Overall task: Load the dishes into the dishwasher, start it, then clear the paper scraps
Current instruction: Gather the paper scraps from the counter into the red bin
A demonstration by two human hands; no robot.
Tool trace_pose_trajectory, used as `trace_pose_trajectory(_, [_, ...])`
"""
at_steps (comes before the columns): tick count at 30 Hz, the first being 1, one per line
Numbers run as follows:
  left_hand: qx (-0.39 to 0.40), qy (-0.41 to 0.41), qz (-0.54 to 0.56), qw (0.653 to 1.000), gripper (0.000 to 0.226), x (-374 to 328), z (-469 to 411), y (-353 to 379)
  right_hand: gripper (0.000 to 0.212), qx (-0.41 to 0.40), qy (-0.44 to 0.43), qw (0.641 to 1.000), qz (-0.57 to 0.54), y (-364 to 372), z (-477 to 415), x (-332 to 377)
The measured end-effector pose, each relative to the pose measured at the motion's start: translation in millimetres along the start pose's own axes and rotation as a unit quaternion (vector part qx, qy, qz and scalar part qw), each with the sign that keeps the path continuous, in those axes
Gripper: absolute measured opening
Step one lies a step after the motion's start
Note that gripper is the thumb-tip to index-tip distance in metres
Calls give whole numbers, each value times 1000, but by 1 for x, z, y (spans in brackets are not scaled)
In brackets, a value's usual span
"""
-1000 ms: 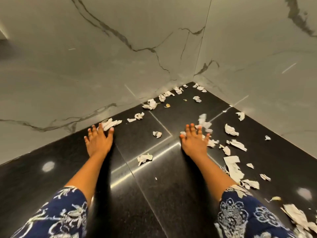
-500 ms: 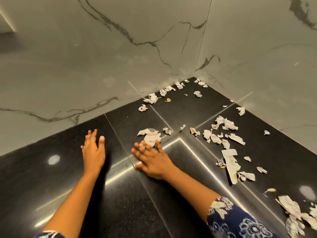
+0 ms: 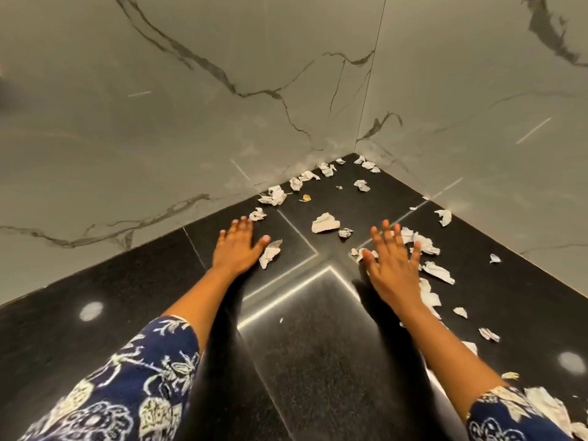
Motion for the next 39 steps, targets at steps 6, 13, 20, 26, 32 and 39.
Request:
trace_pose_trajectory(6, [100,282,109,948,91,-110,34,29,55,-41,123,989,-75,-24,-47,-118])
trace_pose_trajectory(13, [-77,-89,156,981,67,-39,-73,-6,62,85,124,988,-39,14,-91,-193])
trace_pose_trajectory(20, [88,237,272,929,80,-136,-65,9,59,133,19,920,-369,22,-124,-99])
trace_pose_trajectory(26, [-95,14,239,966,66,-95,-121,-5,51,54,47,973,-218,38,-201,-138])
trace_pose_trajectory(32, [-41,89,43,994,80,-127,-149,14,48,206,-108,967,-99,92,-255,-65])
trace_pose_trajectory(39, [50,319,-34,946,81,-169,-102,25,48,306,-203,895,-252,66,-126,-13])
Point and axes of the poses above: each hand's wrist, its own z-axis away from the middle knuckle, its own y-axis out of the palm, x = y × z, the point moved 10 cm from there along -z, towards the middle knuckle, and after that the axes turned 8 degrees about -y, right-handed, at the moved point
